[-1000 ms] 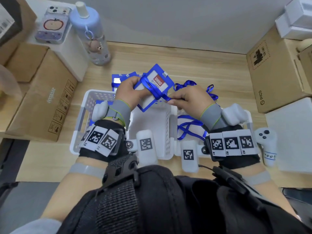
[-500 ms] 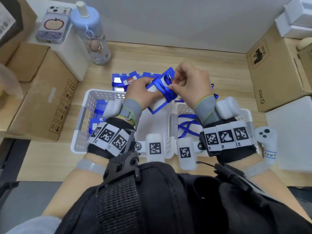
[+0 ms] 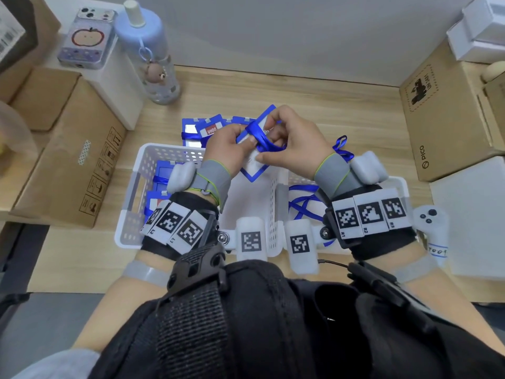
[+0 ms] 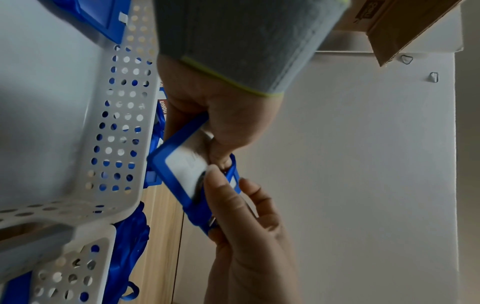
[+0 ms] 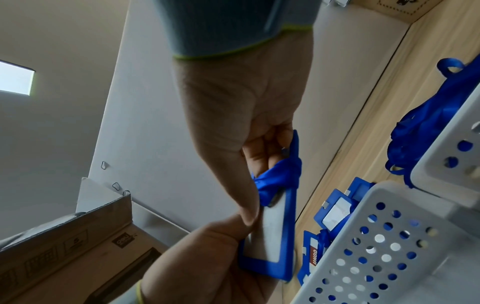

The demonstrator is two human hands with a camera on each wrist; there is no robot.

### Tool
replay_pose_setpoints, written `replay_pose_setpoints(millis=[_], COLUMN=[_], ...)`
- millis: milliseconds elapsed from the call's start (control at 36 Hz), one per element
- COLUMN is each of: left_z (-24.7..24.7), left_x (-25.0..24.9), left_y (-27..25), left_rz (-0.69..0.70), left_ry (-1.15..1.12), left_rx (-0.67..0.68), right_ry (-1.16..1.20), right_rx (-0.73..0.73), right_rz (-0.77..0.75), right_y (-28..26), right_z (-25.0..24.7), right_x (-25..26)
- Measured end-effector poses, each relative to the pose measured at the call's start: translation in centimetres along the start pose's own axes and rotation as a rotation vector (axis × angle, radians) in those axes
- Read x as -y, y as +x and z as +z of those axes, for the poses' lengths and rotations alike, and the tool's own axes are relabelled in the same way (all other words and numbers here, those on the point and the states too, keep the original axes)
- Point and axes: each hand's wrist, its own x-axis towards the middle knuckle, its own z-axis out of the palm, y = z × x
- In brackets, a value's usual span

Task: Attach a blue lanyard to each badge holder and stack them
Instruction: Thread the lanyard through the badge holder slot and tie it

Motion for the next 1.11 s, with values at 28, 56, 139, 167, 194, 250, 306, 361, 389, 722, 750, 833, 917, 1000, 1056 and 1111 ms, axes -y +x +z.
replay_pose_setpoints(millis=[28,56,139,167,194,250,306,361,389,722,750,833,917,1000,1056,1111], left_z=[0.0,0.1,0.3,0.3,0.4,0.4,0.4,0.3,0.3,-0.8,-1.0,-1.6,-2.0,-2.6,-3.1,-3.5], left_x=[0.0,0.0,0.1,0.2,0.4,0.6,0.6,0.7,0.7,1.4,1.5,1.8,1.9,2.2,2.3,2.5], left_y=[0.0,-0.1,-0.2,-0.2,-0.2,-0.3,-0.3,-0.2,-0.2,0.4,0.3,0.2,0.4,0.6,0.8,1.0], left_rz=[0.004,0.011,0.011,0.005,-0.007,-0.033,-0.062,-0.081,-0.086,-0.305,-0.328,-0.4,-0.474,-0.53,-0.564,-0.591], left_ry=[-0.011,-0.014,-0.025,-0.027,-0.029,-0.043,-0.059,-0.06,-0.059,-0.256,-0.274,-0.363,-0.516,-0.678,-0.76,-0.778], left_rx=[-0.002,-0.001,0.013,0.019,0.024,0.025,0.026,0.025,0.023,-0.047,-0.054,-0.081,-0.11,-0.103,-0.069,-0.026], right_ry=[-0.028,-0.06,-0.178,-0.205,-0.223,-0.229,-0.183,-0.135,-0.122,0.027,0.047,0.194,0.532,0.826,0.887,0.941], right_rx=[0.02,0.035,0.053,0.056,0.062,0.072,0.074,0.063,0.054,-0.057,-0.07,-0.054,0.016,0.052,0.078,0.11], right_rz=[-0.004,-0.013,-0.057,-0.065,-0.07,-0.071,-0.07,-0.064,-0.056,-0.115,-0.119,-0.065,0.02,0.032,0.028,0.015], right_y=[0.0,-0.1,-0.2,-0.2,-0.3,-0.4,-0.4,-0.3,-0.3,0.6,0.6,1.2,1.6,2.4,2.8,2.9], right_z=[0.1,0.2,0.4,0.4,0.4,0.4,0.6,0.8,0.8,1.2,1.1,1.5,2.6,3.8,4.1,4.3], right_x=[0.0,0.1,0.0,-0.1,-0.2,-0.5,-0.8,-0.9,-1.0,-1.4,-1.5,-1.4,-0.9,-1.0,-1.1,-1.1])
